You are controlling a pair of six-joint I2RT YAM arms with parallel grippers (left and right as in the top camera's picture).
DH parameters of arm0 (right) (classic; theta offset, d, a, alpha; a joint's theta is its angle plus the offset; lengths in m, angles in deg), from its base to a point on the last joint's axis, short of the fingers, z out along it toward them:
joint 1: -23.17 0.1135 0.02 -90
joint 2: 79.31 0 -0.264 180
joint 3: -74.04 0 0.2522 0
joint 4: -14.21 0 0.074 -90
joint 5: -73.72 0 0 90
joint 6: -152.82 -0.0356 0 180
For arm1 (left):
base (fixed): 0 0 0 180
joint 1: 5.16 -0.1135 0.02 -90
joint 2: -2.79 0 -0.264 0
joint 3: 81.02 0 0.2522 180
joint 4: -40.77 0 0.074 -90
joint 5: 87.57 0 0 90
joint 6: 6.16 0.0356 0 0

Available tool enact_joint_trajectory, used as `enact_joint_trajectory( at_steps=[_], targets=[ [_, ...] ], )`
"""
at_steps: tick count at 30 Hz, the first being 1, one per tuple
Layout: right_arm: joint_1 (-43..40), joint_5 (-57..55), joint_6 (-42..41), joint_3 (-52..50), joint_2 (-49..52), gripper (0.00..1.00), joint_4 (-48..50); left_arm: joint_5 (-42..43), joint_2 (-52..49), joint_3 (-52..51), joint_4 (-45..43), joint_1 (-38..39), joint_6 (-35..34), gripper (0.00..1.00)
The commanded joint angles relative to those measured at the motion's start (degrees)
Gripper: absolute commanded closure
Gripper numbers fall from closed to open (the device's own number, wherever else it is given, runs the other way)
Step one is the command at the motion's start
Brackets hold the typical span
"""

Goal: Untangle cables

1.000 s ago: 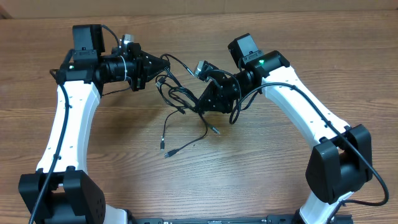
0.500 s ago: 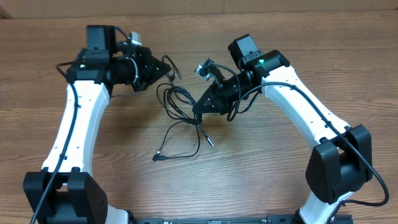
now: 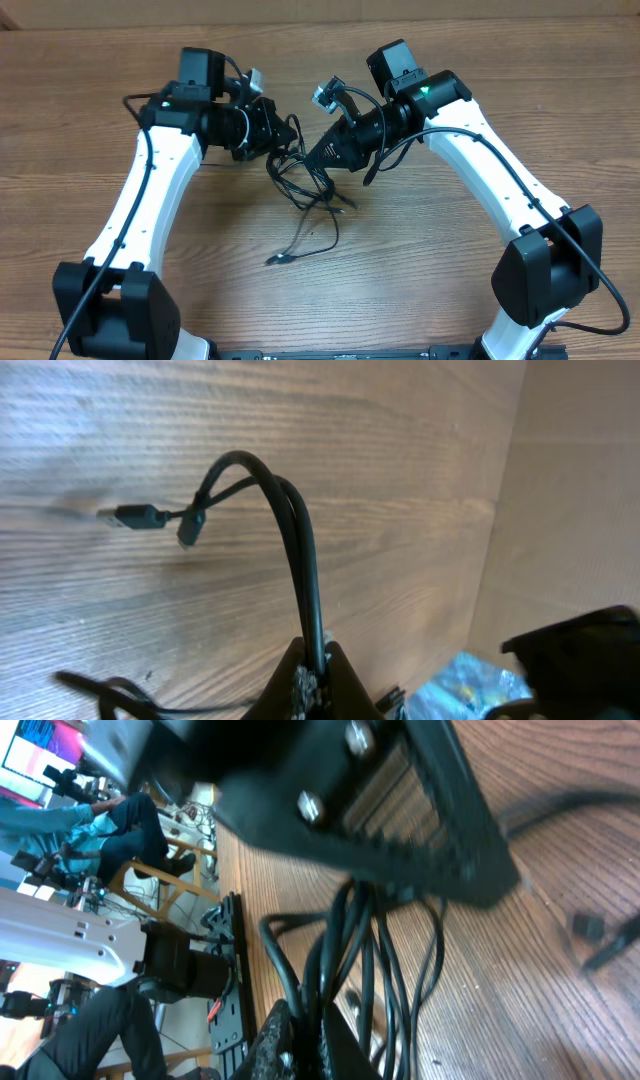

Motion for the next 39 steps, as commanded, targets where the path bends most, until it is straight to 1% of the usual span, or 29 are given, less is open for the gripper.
enact_joint_trajectory(
  at_steps=[1, 2, 3, 4, 6, 7, 8, 9, 12, 15, 17, 18, 21, 23, 26, 28, 32, 37, 39],
  targets=[
    [-0.2, 0.9, -1.9, 2.7, -1.3, 0.96, 1.3, 7.0, -0.3, 0.4, 0.5, 2.0, 1.3, 0.96],
    [-0.2, 0.9, -1.9, 2.7, -1.3, 0.96, 1.3, 6.9, -0.3, 0.4, 0.4, 2.0, 1.3, 0.96],
    [-0.2, 0.9, -1.9, 2.7, -1.3, 0.96, 1.3, 6.6, -0.3, 0.4, 0.4, 1.8, 1.3, 0.90],
    [-0.2, 0.9, -1.9, 2.7, -1.3, 0.96, 1.3, 6.0, -0.3, 0.4, 0.4, 1.4, 1.3, 0.74],
    [-0.2, 0.8, -2.3, 2.7, -1.3, 0.96, 1.3, 2.0, -0.3, 0.4, 0.4, 0.7, 1.3, 0.37],
    [-0.2, 0.7, -3.0, 2.7, -1.3, 0.96, 1.5, -0.4, -0.3, 0.4, 0.6, 0.4, 1.4, 0.27],
    [-0.3, 0.4, -3.4, 2.7, -1.3, 0.96, 1.6, -2.6, -0.3, 0.4, 0.9, 0.2, 1.4, 0.20],
    [-0.4, 0.4, -3.9, 2.7, -1.3, 0.96, 1.5, -7.3, -0.3, 0.4, 1.5, -0.3, 1.3, 0.16],
    [-0.5, 0.4, -5.2, 2.7, -1.3, 0.96, 1.7, -11.5, -0.3, 0.4, 2.5, -1.6, 1.3, 0.14],
    [-0.5, 0.3, -8.2, 2.7, -1.3, 0.96, 2.6, -12.2, -0.3, 0.4, 3.9, -3.6, 1.3, 0.14],
    [-0.5, -0.2, -11.3, 2.7, -1.3, 0.96, 3.9, -12.2, -0.3, 0.4, 5.3, -5.0, 2.1, 0.17],
    [-0.5, -0.5, -14.2, 2.7, -1.3, 0.96, 5.3, -11.7, -0.3, 0.4, 6.1, -5.8, 3.9, 0.19],
    [-0.5, -0.5, -21.0, 2.7, -1.3, 0.96, 8.8, -10.7, -0.3, 0.3, 8.5, -8.2, 7.8, 0.30],
    [-0.5, -0.5, -25.2, 2.7, -1.3, 0.96, 11.1, -9.5, -0.3, 0.3, 9.7, -9.4, 10.2, 0.35],
    [-0.5, -0.4, -31.3, 2.7, -1.3, 0.96, 14.9, -6.8, -0.3, 0.3, 10.5, -9.9, 12.2, 0.37],
    [-0.5, -0.4, -35.3, 2.7, -1.3, 0.96, 17.1, -6.9, -0.3, 0.3, 10.7, -9.6, 12.2, 0.37],
    [-0.9, -0.4, -40.9, 2.7, -1.3, 0.96, 19.9, -8.0, -0.6, 0.1, 10.5, -8.2, 9.2, 0.36],
    [-1.1, -0.4, -42.2, 2.7, -1.3, 0.96, 20.1, -8.3, -1.3, -0.6, 8.0, -6.7, 2.4, 0.36],
    [-1.2, -0.4, -42.2, 2.7, -1.3, 0.96, 20.0, -7.9, -1.6, -1.8, 5.4, -5.2, -1.7, 0.40]
  ],
)
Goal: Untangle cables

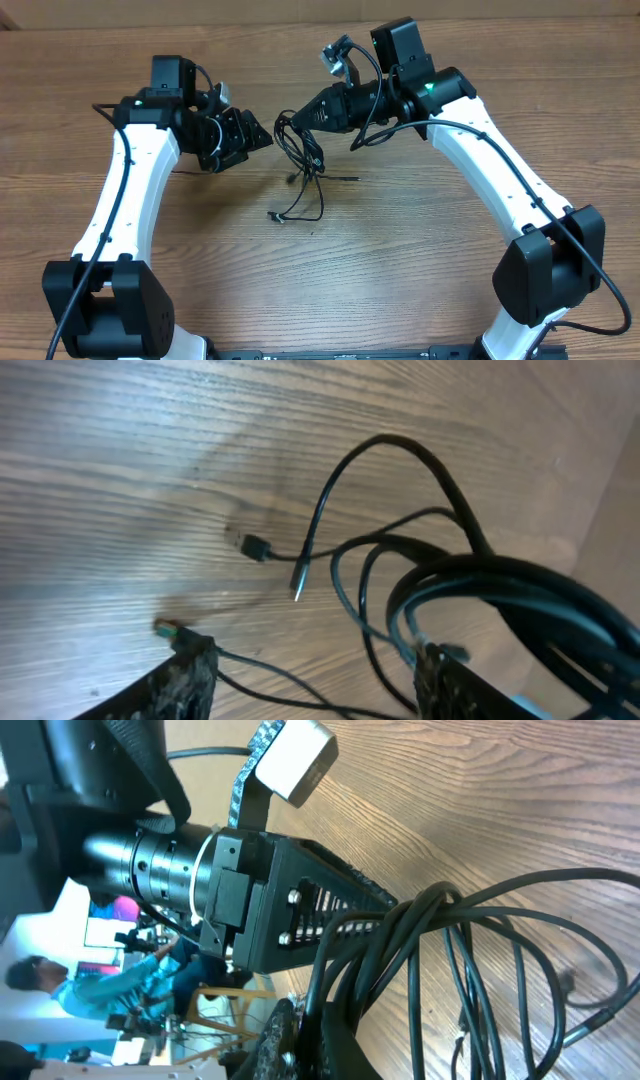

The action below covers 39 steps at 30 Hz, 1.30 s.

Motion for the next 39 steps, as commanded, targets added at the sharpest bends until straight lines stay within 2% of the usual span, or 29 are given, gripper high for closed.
enact_joint_trajectory(
  at_steps=[1, 5, 7, 10, 14, 15, 23, 24, 25, 30, 33, 39],
  targets=[
    [-0.3, 0.6, -2.1, 2.0, -1.3, 0.96, 0.4, 0.7, -1.1, -2.2, -3.7, 2.5, -7.7, 0.41],
    [-0.3, 0.6, -2.1, 2.0, -1.3, 0.96, 0.4, 1.9, -1.3, -6.2, -11.1, 6.0, -11.7, 0.46],
    [-0.3, 0.6, -2.1, 2.0, -1.3, 0.96, 0.3, 2.2, -1.3, -8.7, -17.6, 7.9, -15.6, 0.48],
    [-0.3, 0.7, -2.1, 2.0, -1.3, 0.96, 0.3, 1.6, -1.4, -9.8, -21.7, 8.5, -18.9, 0.50],
    [-0.3, 0.6, -2.1, 2.0, -1.3, 0.96, 0.3, -2.0, -1.6, -10.0, -22.2, 8.6, -19.4, 0.62],
    [-0.3, 0.6, -2.1, 2.0, -1.3, 0.96, 0.3, -2.6, -1.6, -10.0, -22.3, 8.6, -19.4, 0.67],
    [-0.3, 0.7, -2.1, 2.0, -1.3, 0.96, 0.3, -2.3, -1.6, -10.0, -24.0, 9.2, -21.3, 0.71],
    [-0.3, 0.7, -2.1, 2.0, -1.3, 0.96, 0.3, -2.4, -1.6, -10.0, -23.9, 9.4, -21.0, 0.81],
    [-0.3, 0.7, -2.1, 2.0, -1.3, 0.96, 0.3, -2.5, -1.6, -10.0, -23.7, 9.4, -19.8, 0.96],
    [-0.6, 0.3, -2.1, 2.0, -1.3, 0.96, -0.1, -5.9, -1.4, -10.0, -23.3, 8.2, -16.4, 0.96],
    [-1.7, -6.0, -3.6, 2.0, -1.3, 0.96, -3.1, -7.1, -0.7, -10.0, -23.3, 5.9, -14.7, 0.96],
    [-2.8, -40.6, -3.6, 1.9, -1.2, 0.96, -14.6, -6.7, 3.5, -10.0, -19.7, 1.9, -5.1, 0.96]
  ],
)
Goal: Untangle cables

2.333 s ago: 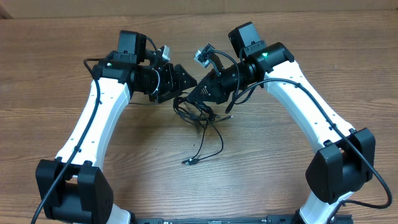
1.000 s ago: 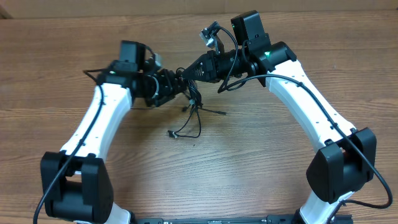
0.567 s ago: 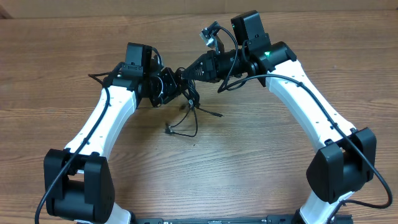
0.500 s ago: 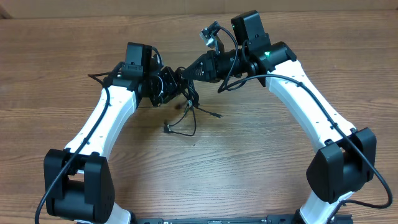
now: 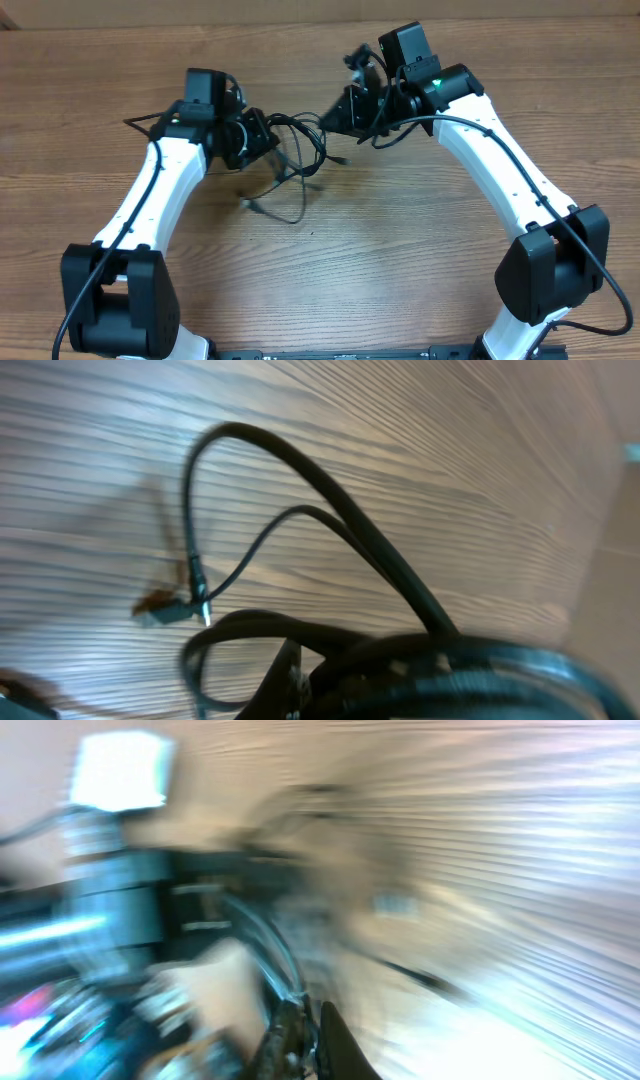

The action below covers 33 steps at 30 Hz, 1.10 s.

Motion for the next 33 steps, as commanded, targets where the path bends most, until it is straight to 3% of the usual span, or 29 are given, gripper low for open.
enact_joint_trajectory(
  at_steps=[1, 5, 11, 13, 16, 20, 33],
  targets=[
    [-1.0, -25.5, -0.3, 1.5, -1.2, 0.96, -4.0, -1.0, 4.7, -0.2, 1.8, -2.6, 9.2, 0.96],
    [-1.0, -30.3, 0.7, 1.5, -1.0, 0.96, -7.0, 5.0, 7.5, -0.2, 2.8, -2.5, 18.0, 0.96],
    [-1.0, -21.0, 8.2, 3.2, -1.1, 0.94, -7.3, 6.4, 9.0, -0.2, 4.5, -2.6, 19.0, 0.96],
    [-1.0, -16.6, 12.6, 6.1, -1.2, 0.83, -9.1, 4.3, 9.0, -0.2, 6.1, -2.6, 19.0, 0.96],
    [-0.7, -12.0, 17.8, 11.6, -1.2, 0.57, -12.6, -1.3, 9.0, -0.2, 8.9, -2.6, 19.1, 0.96],
    [1.2, -8.2, 22.4, 17.7, -1.2, 0.35, -15.1, -4.0, 9.0, -0.2, 11.5, -2.5, 22.9, 0.96],
    [10.2, -9.8, 25.8, 14.2, 1.6, 0.34, -15.0, -6.6, 9.0, -0.2, 12.2, -2.5, 25.2, 0.96]
  ],
)
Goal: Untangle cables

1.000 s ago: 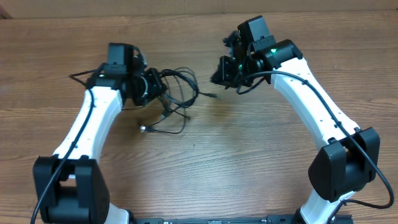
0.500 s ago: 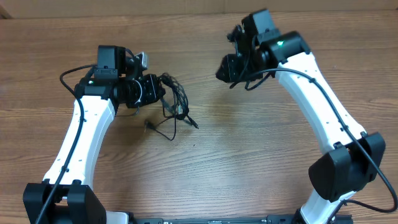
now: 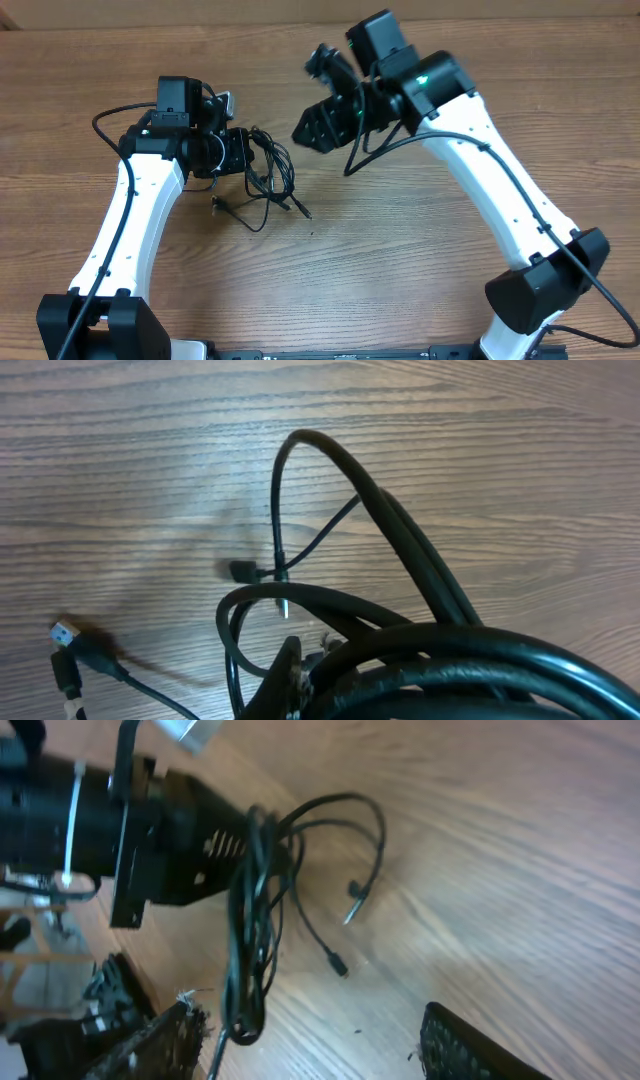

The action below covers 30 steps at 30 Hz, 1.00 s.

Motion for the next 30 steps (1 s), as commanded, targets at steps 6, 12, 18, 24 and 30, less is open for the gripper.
enact_joint_trajectory(
  at_steps=[6, 12, 18, 24, 30],
  targets=[
    [4.1, -0.2, 1.4, -0.7, 4.0, 0.44, 2.1, -1.2, 0.9, 0.2, 0.2, 0.1, 1.5, 0.96],
    [4.5, -2.4, 0.6, -0.7, 5.2, 0.54, 4.6, -1.3, 0.9, 0.2, 0.7, 0.1, 1.6, 0.96],
    [4.5, -7.3, -1.5, -0.7, 8.8, 0.63, 4.8, -1.2, 0.9, 0.2, 1.3, 0.1, 2.0, 0.96],
    [4.5, -10.9, -3.9, -0.7, 11.0, 0.65, 9.4, -0.4, 0.9, 0.2, 1.5, 0.1, 2.5, 0.96],
    [4.5, -13.7, -5.7, -0.7, 11.9, 0.67, 10.6, 3.9, 0.9, 0.2, 1.6, 0.1, 4.3, 0.96]
  ],
)
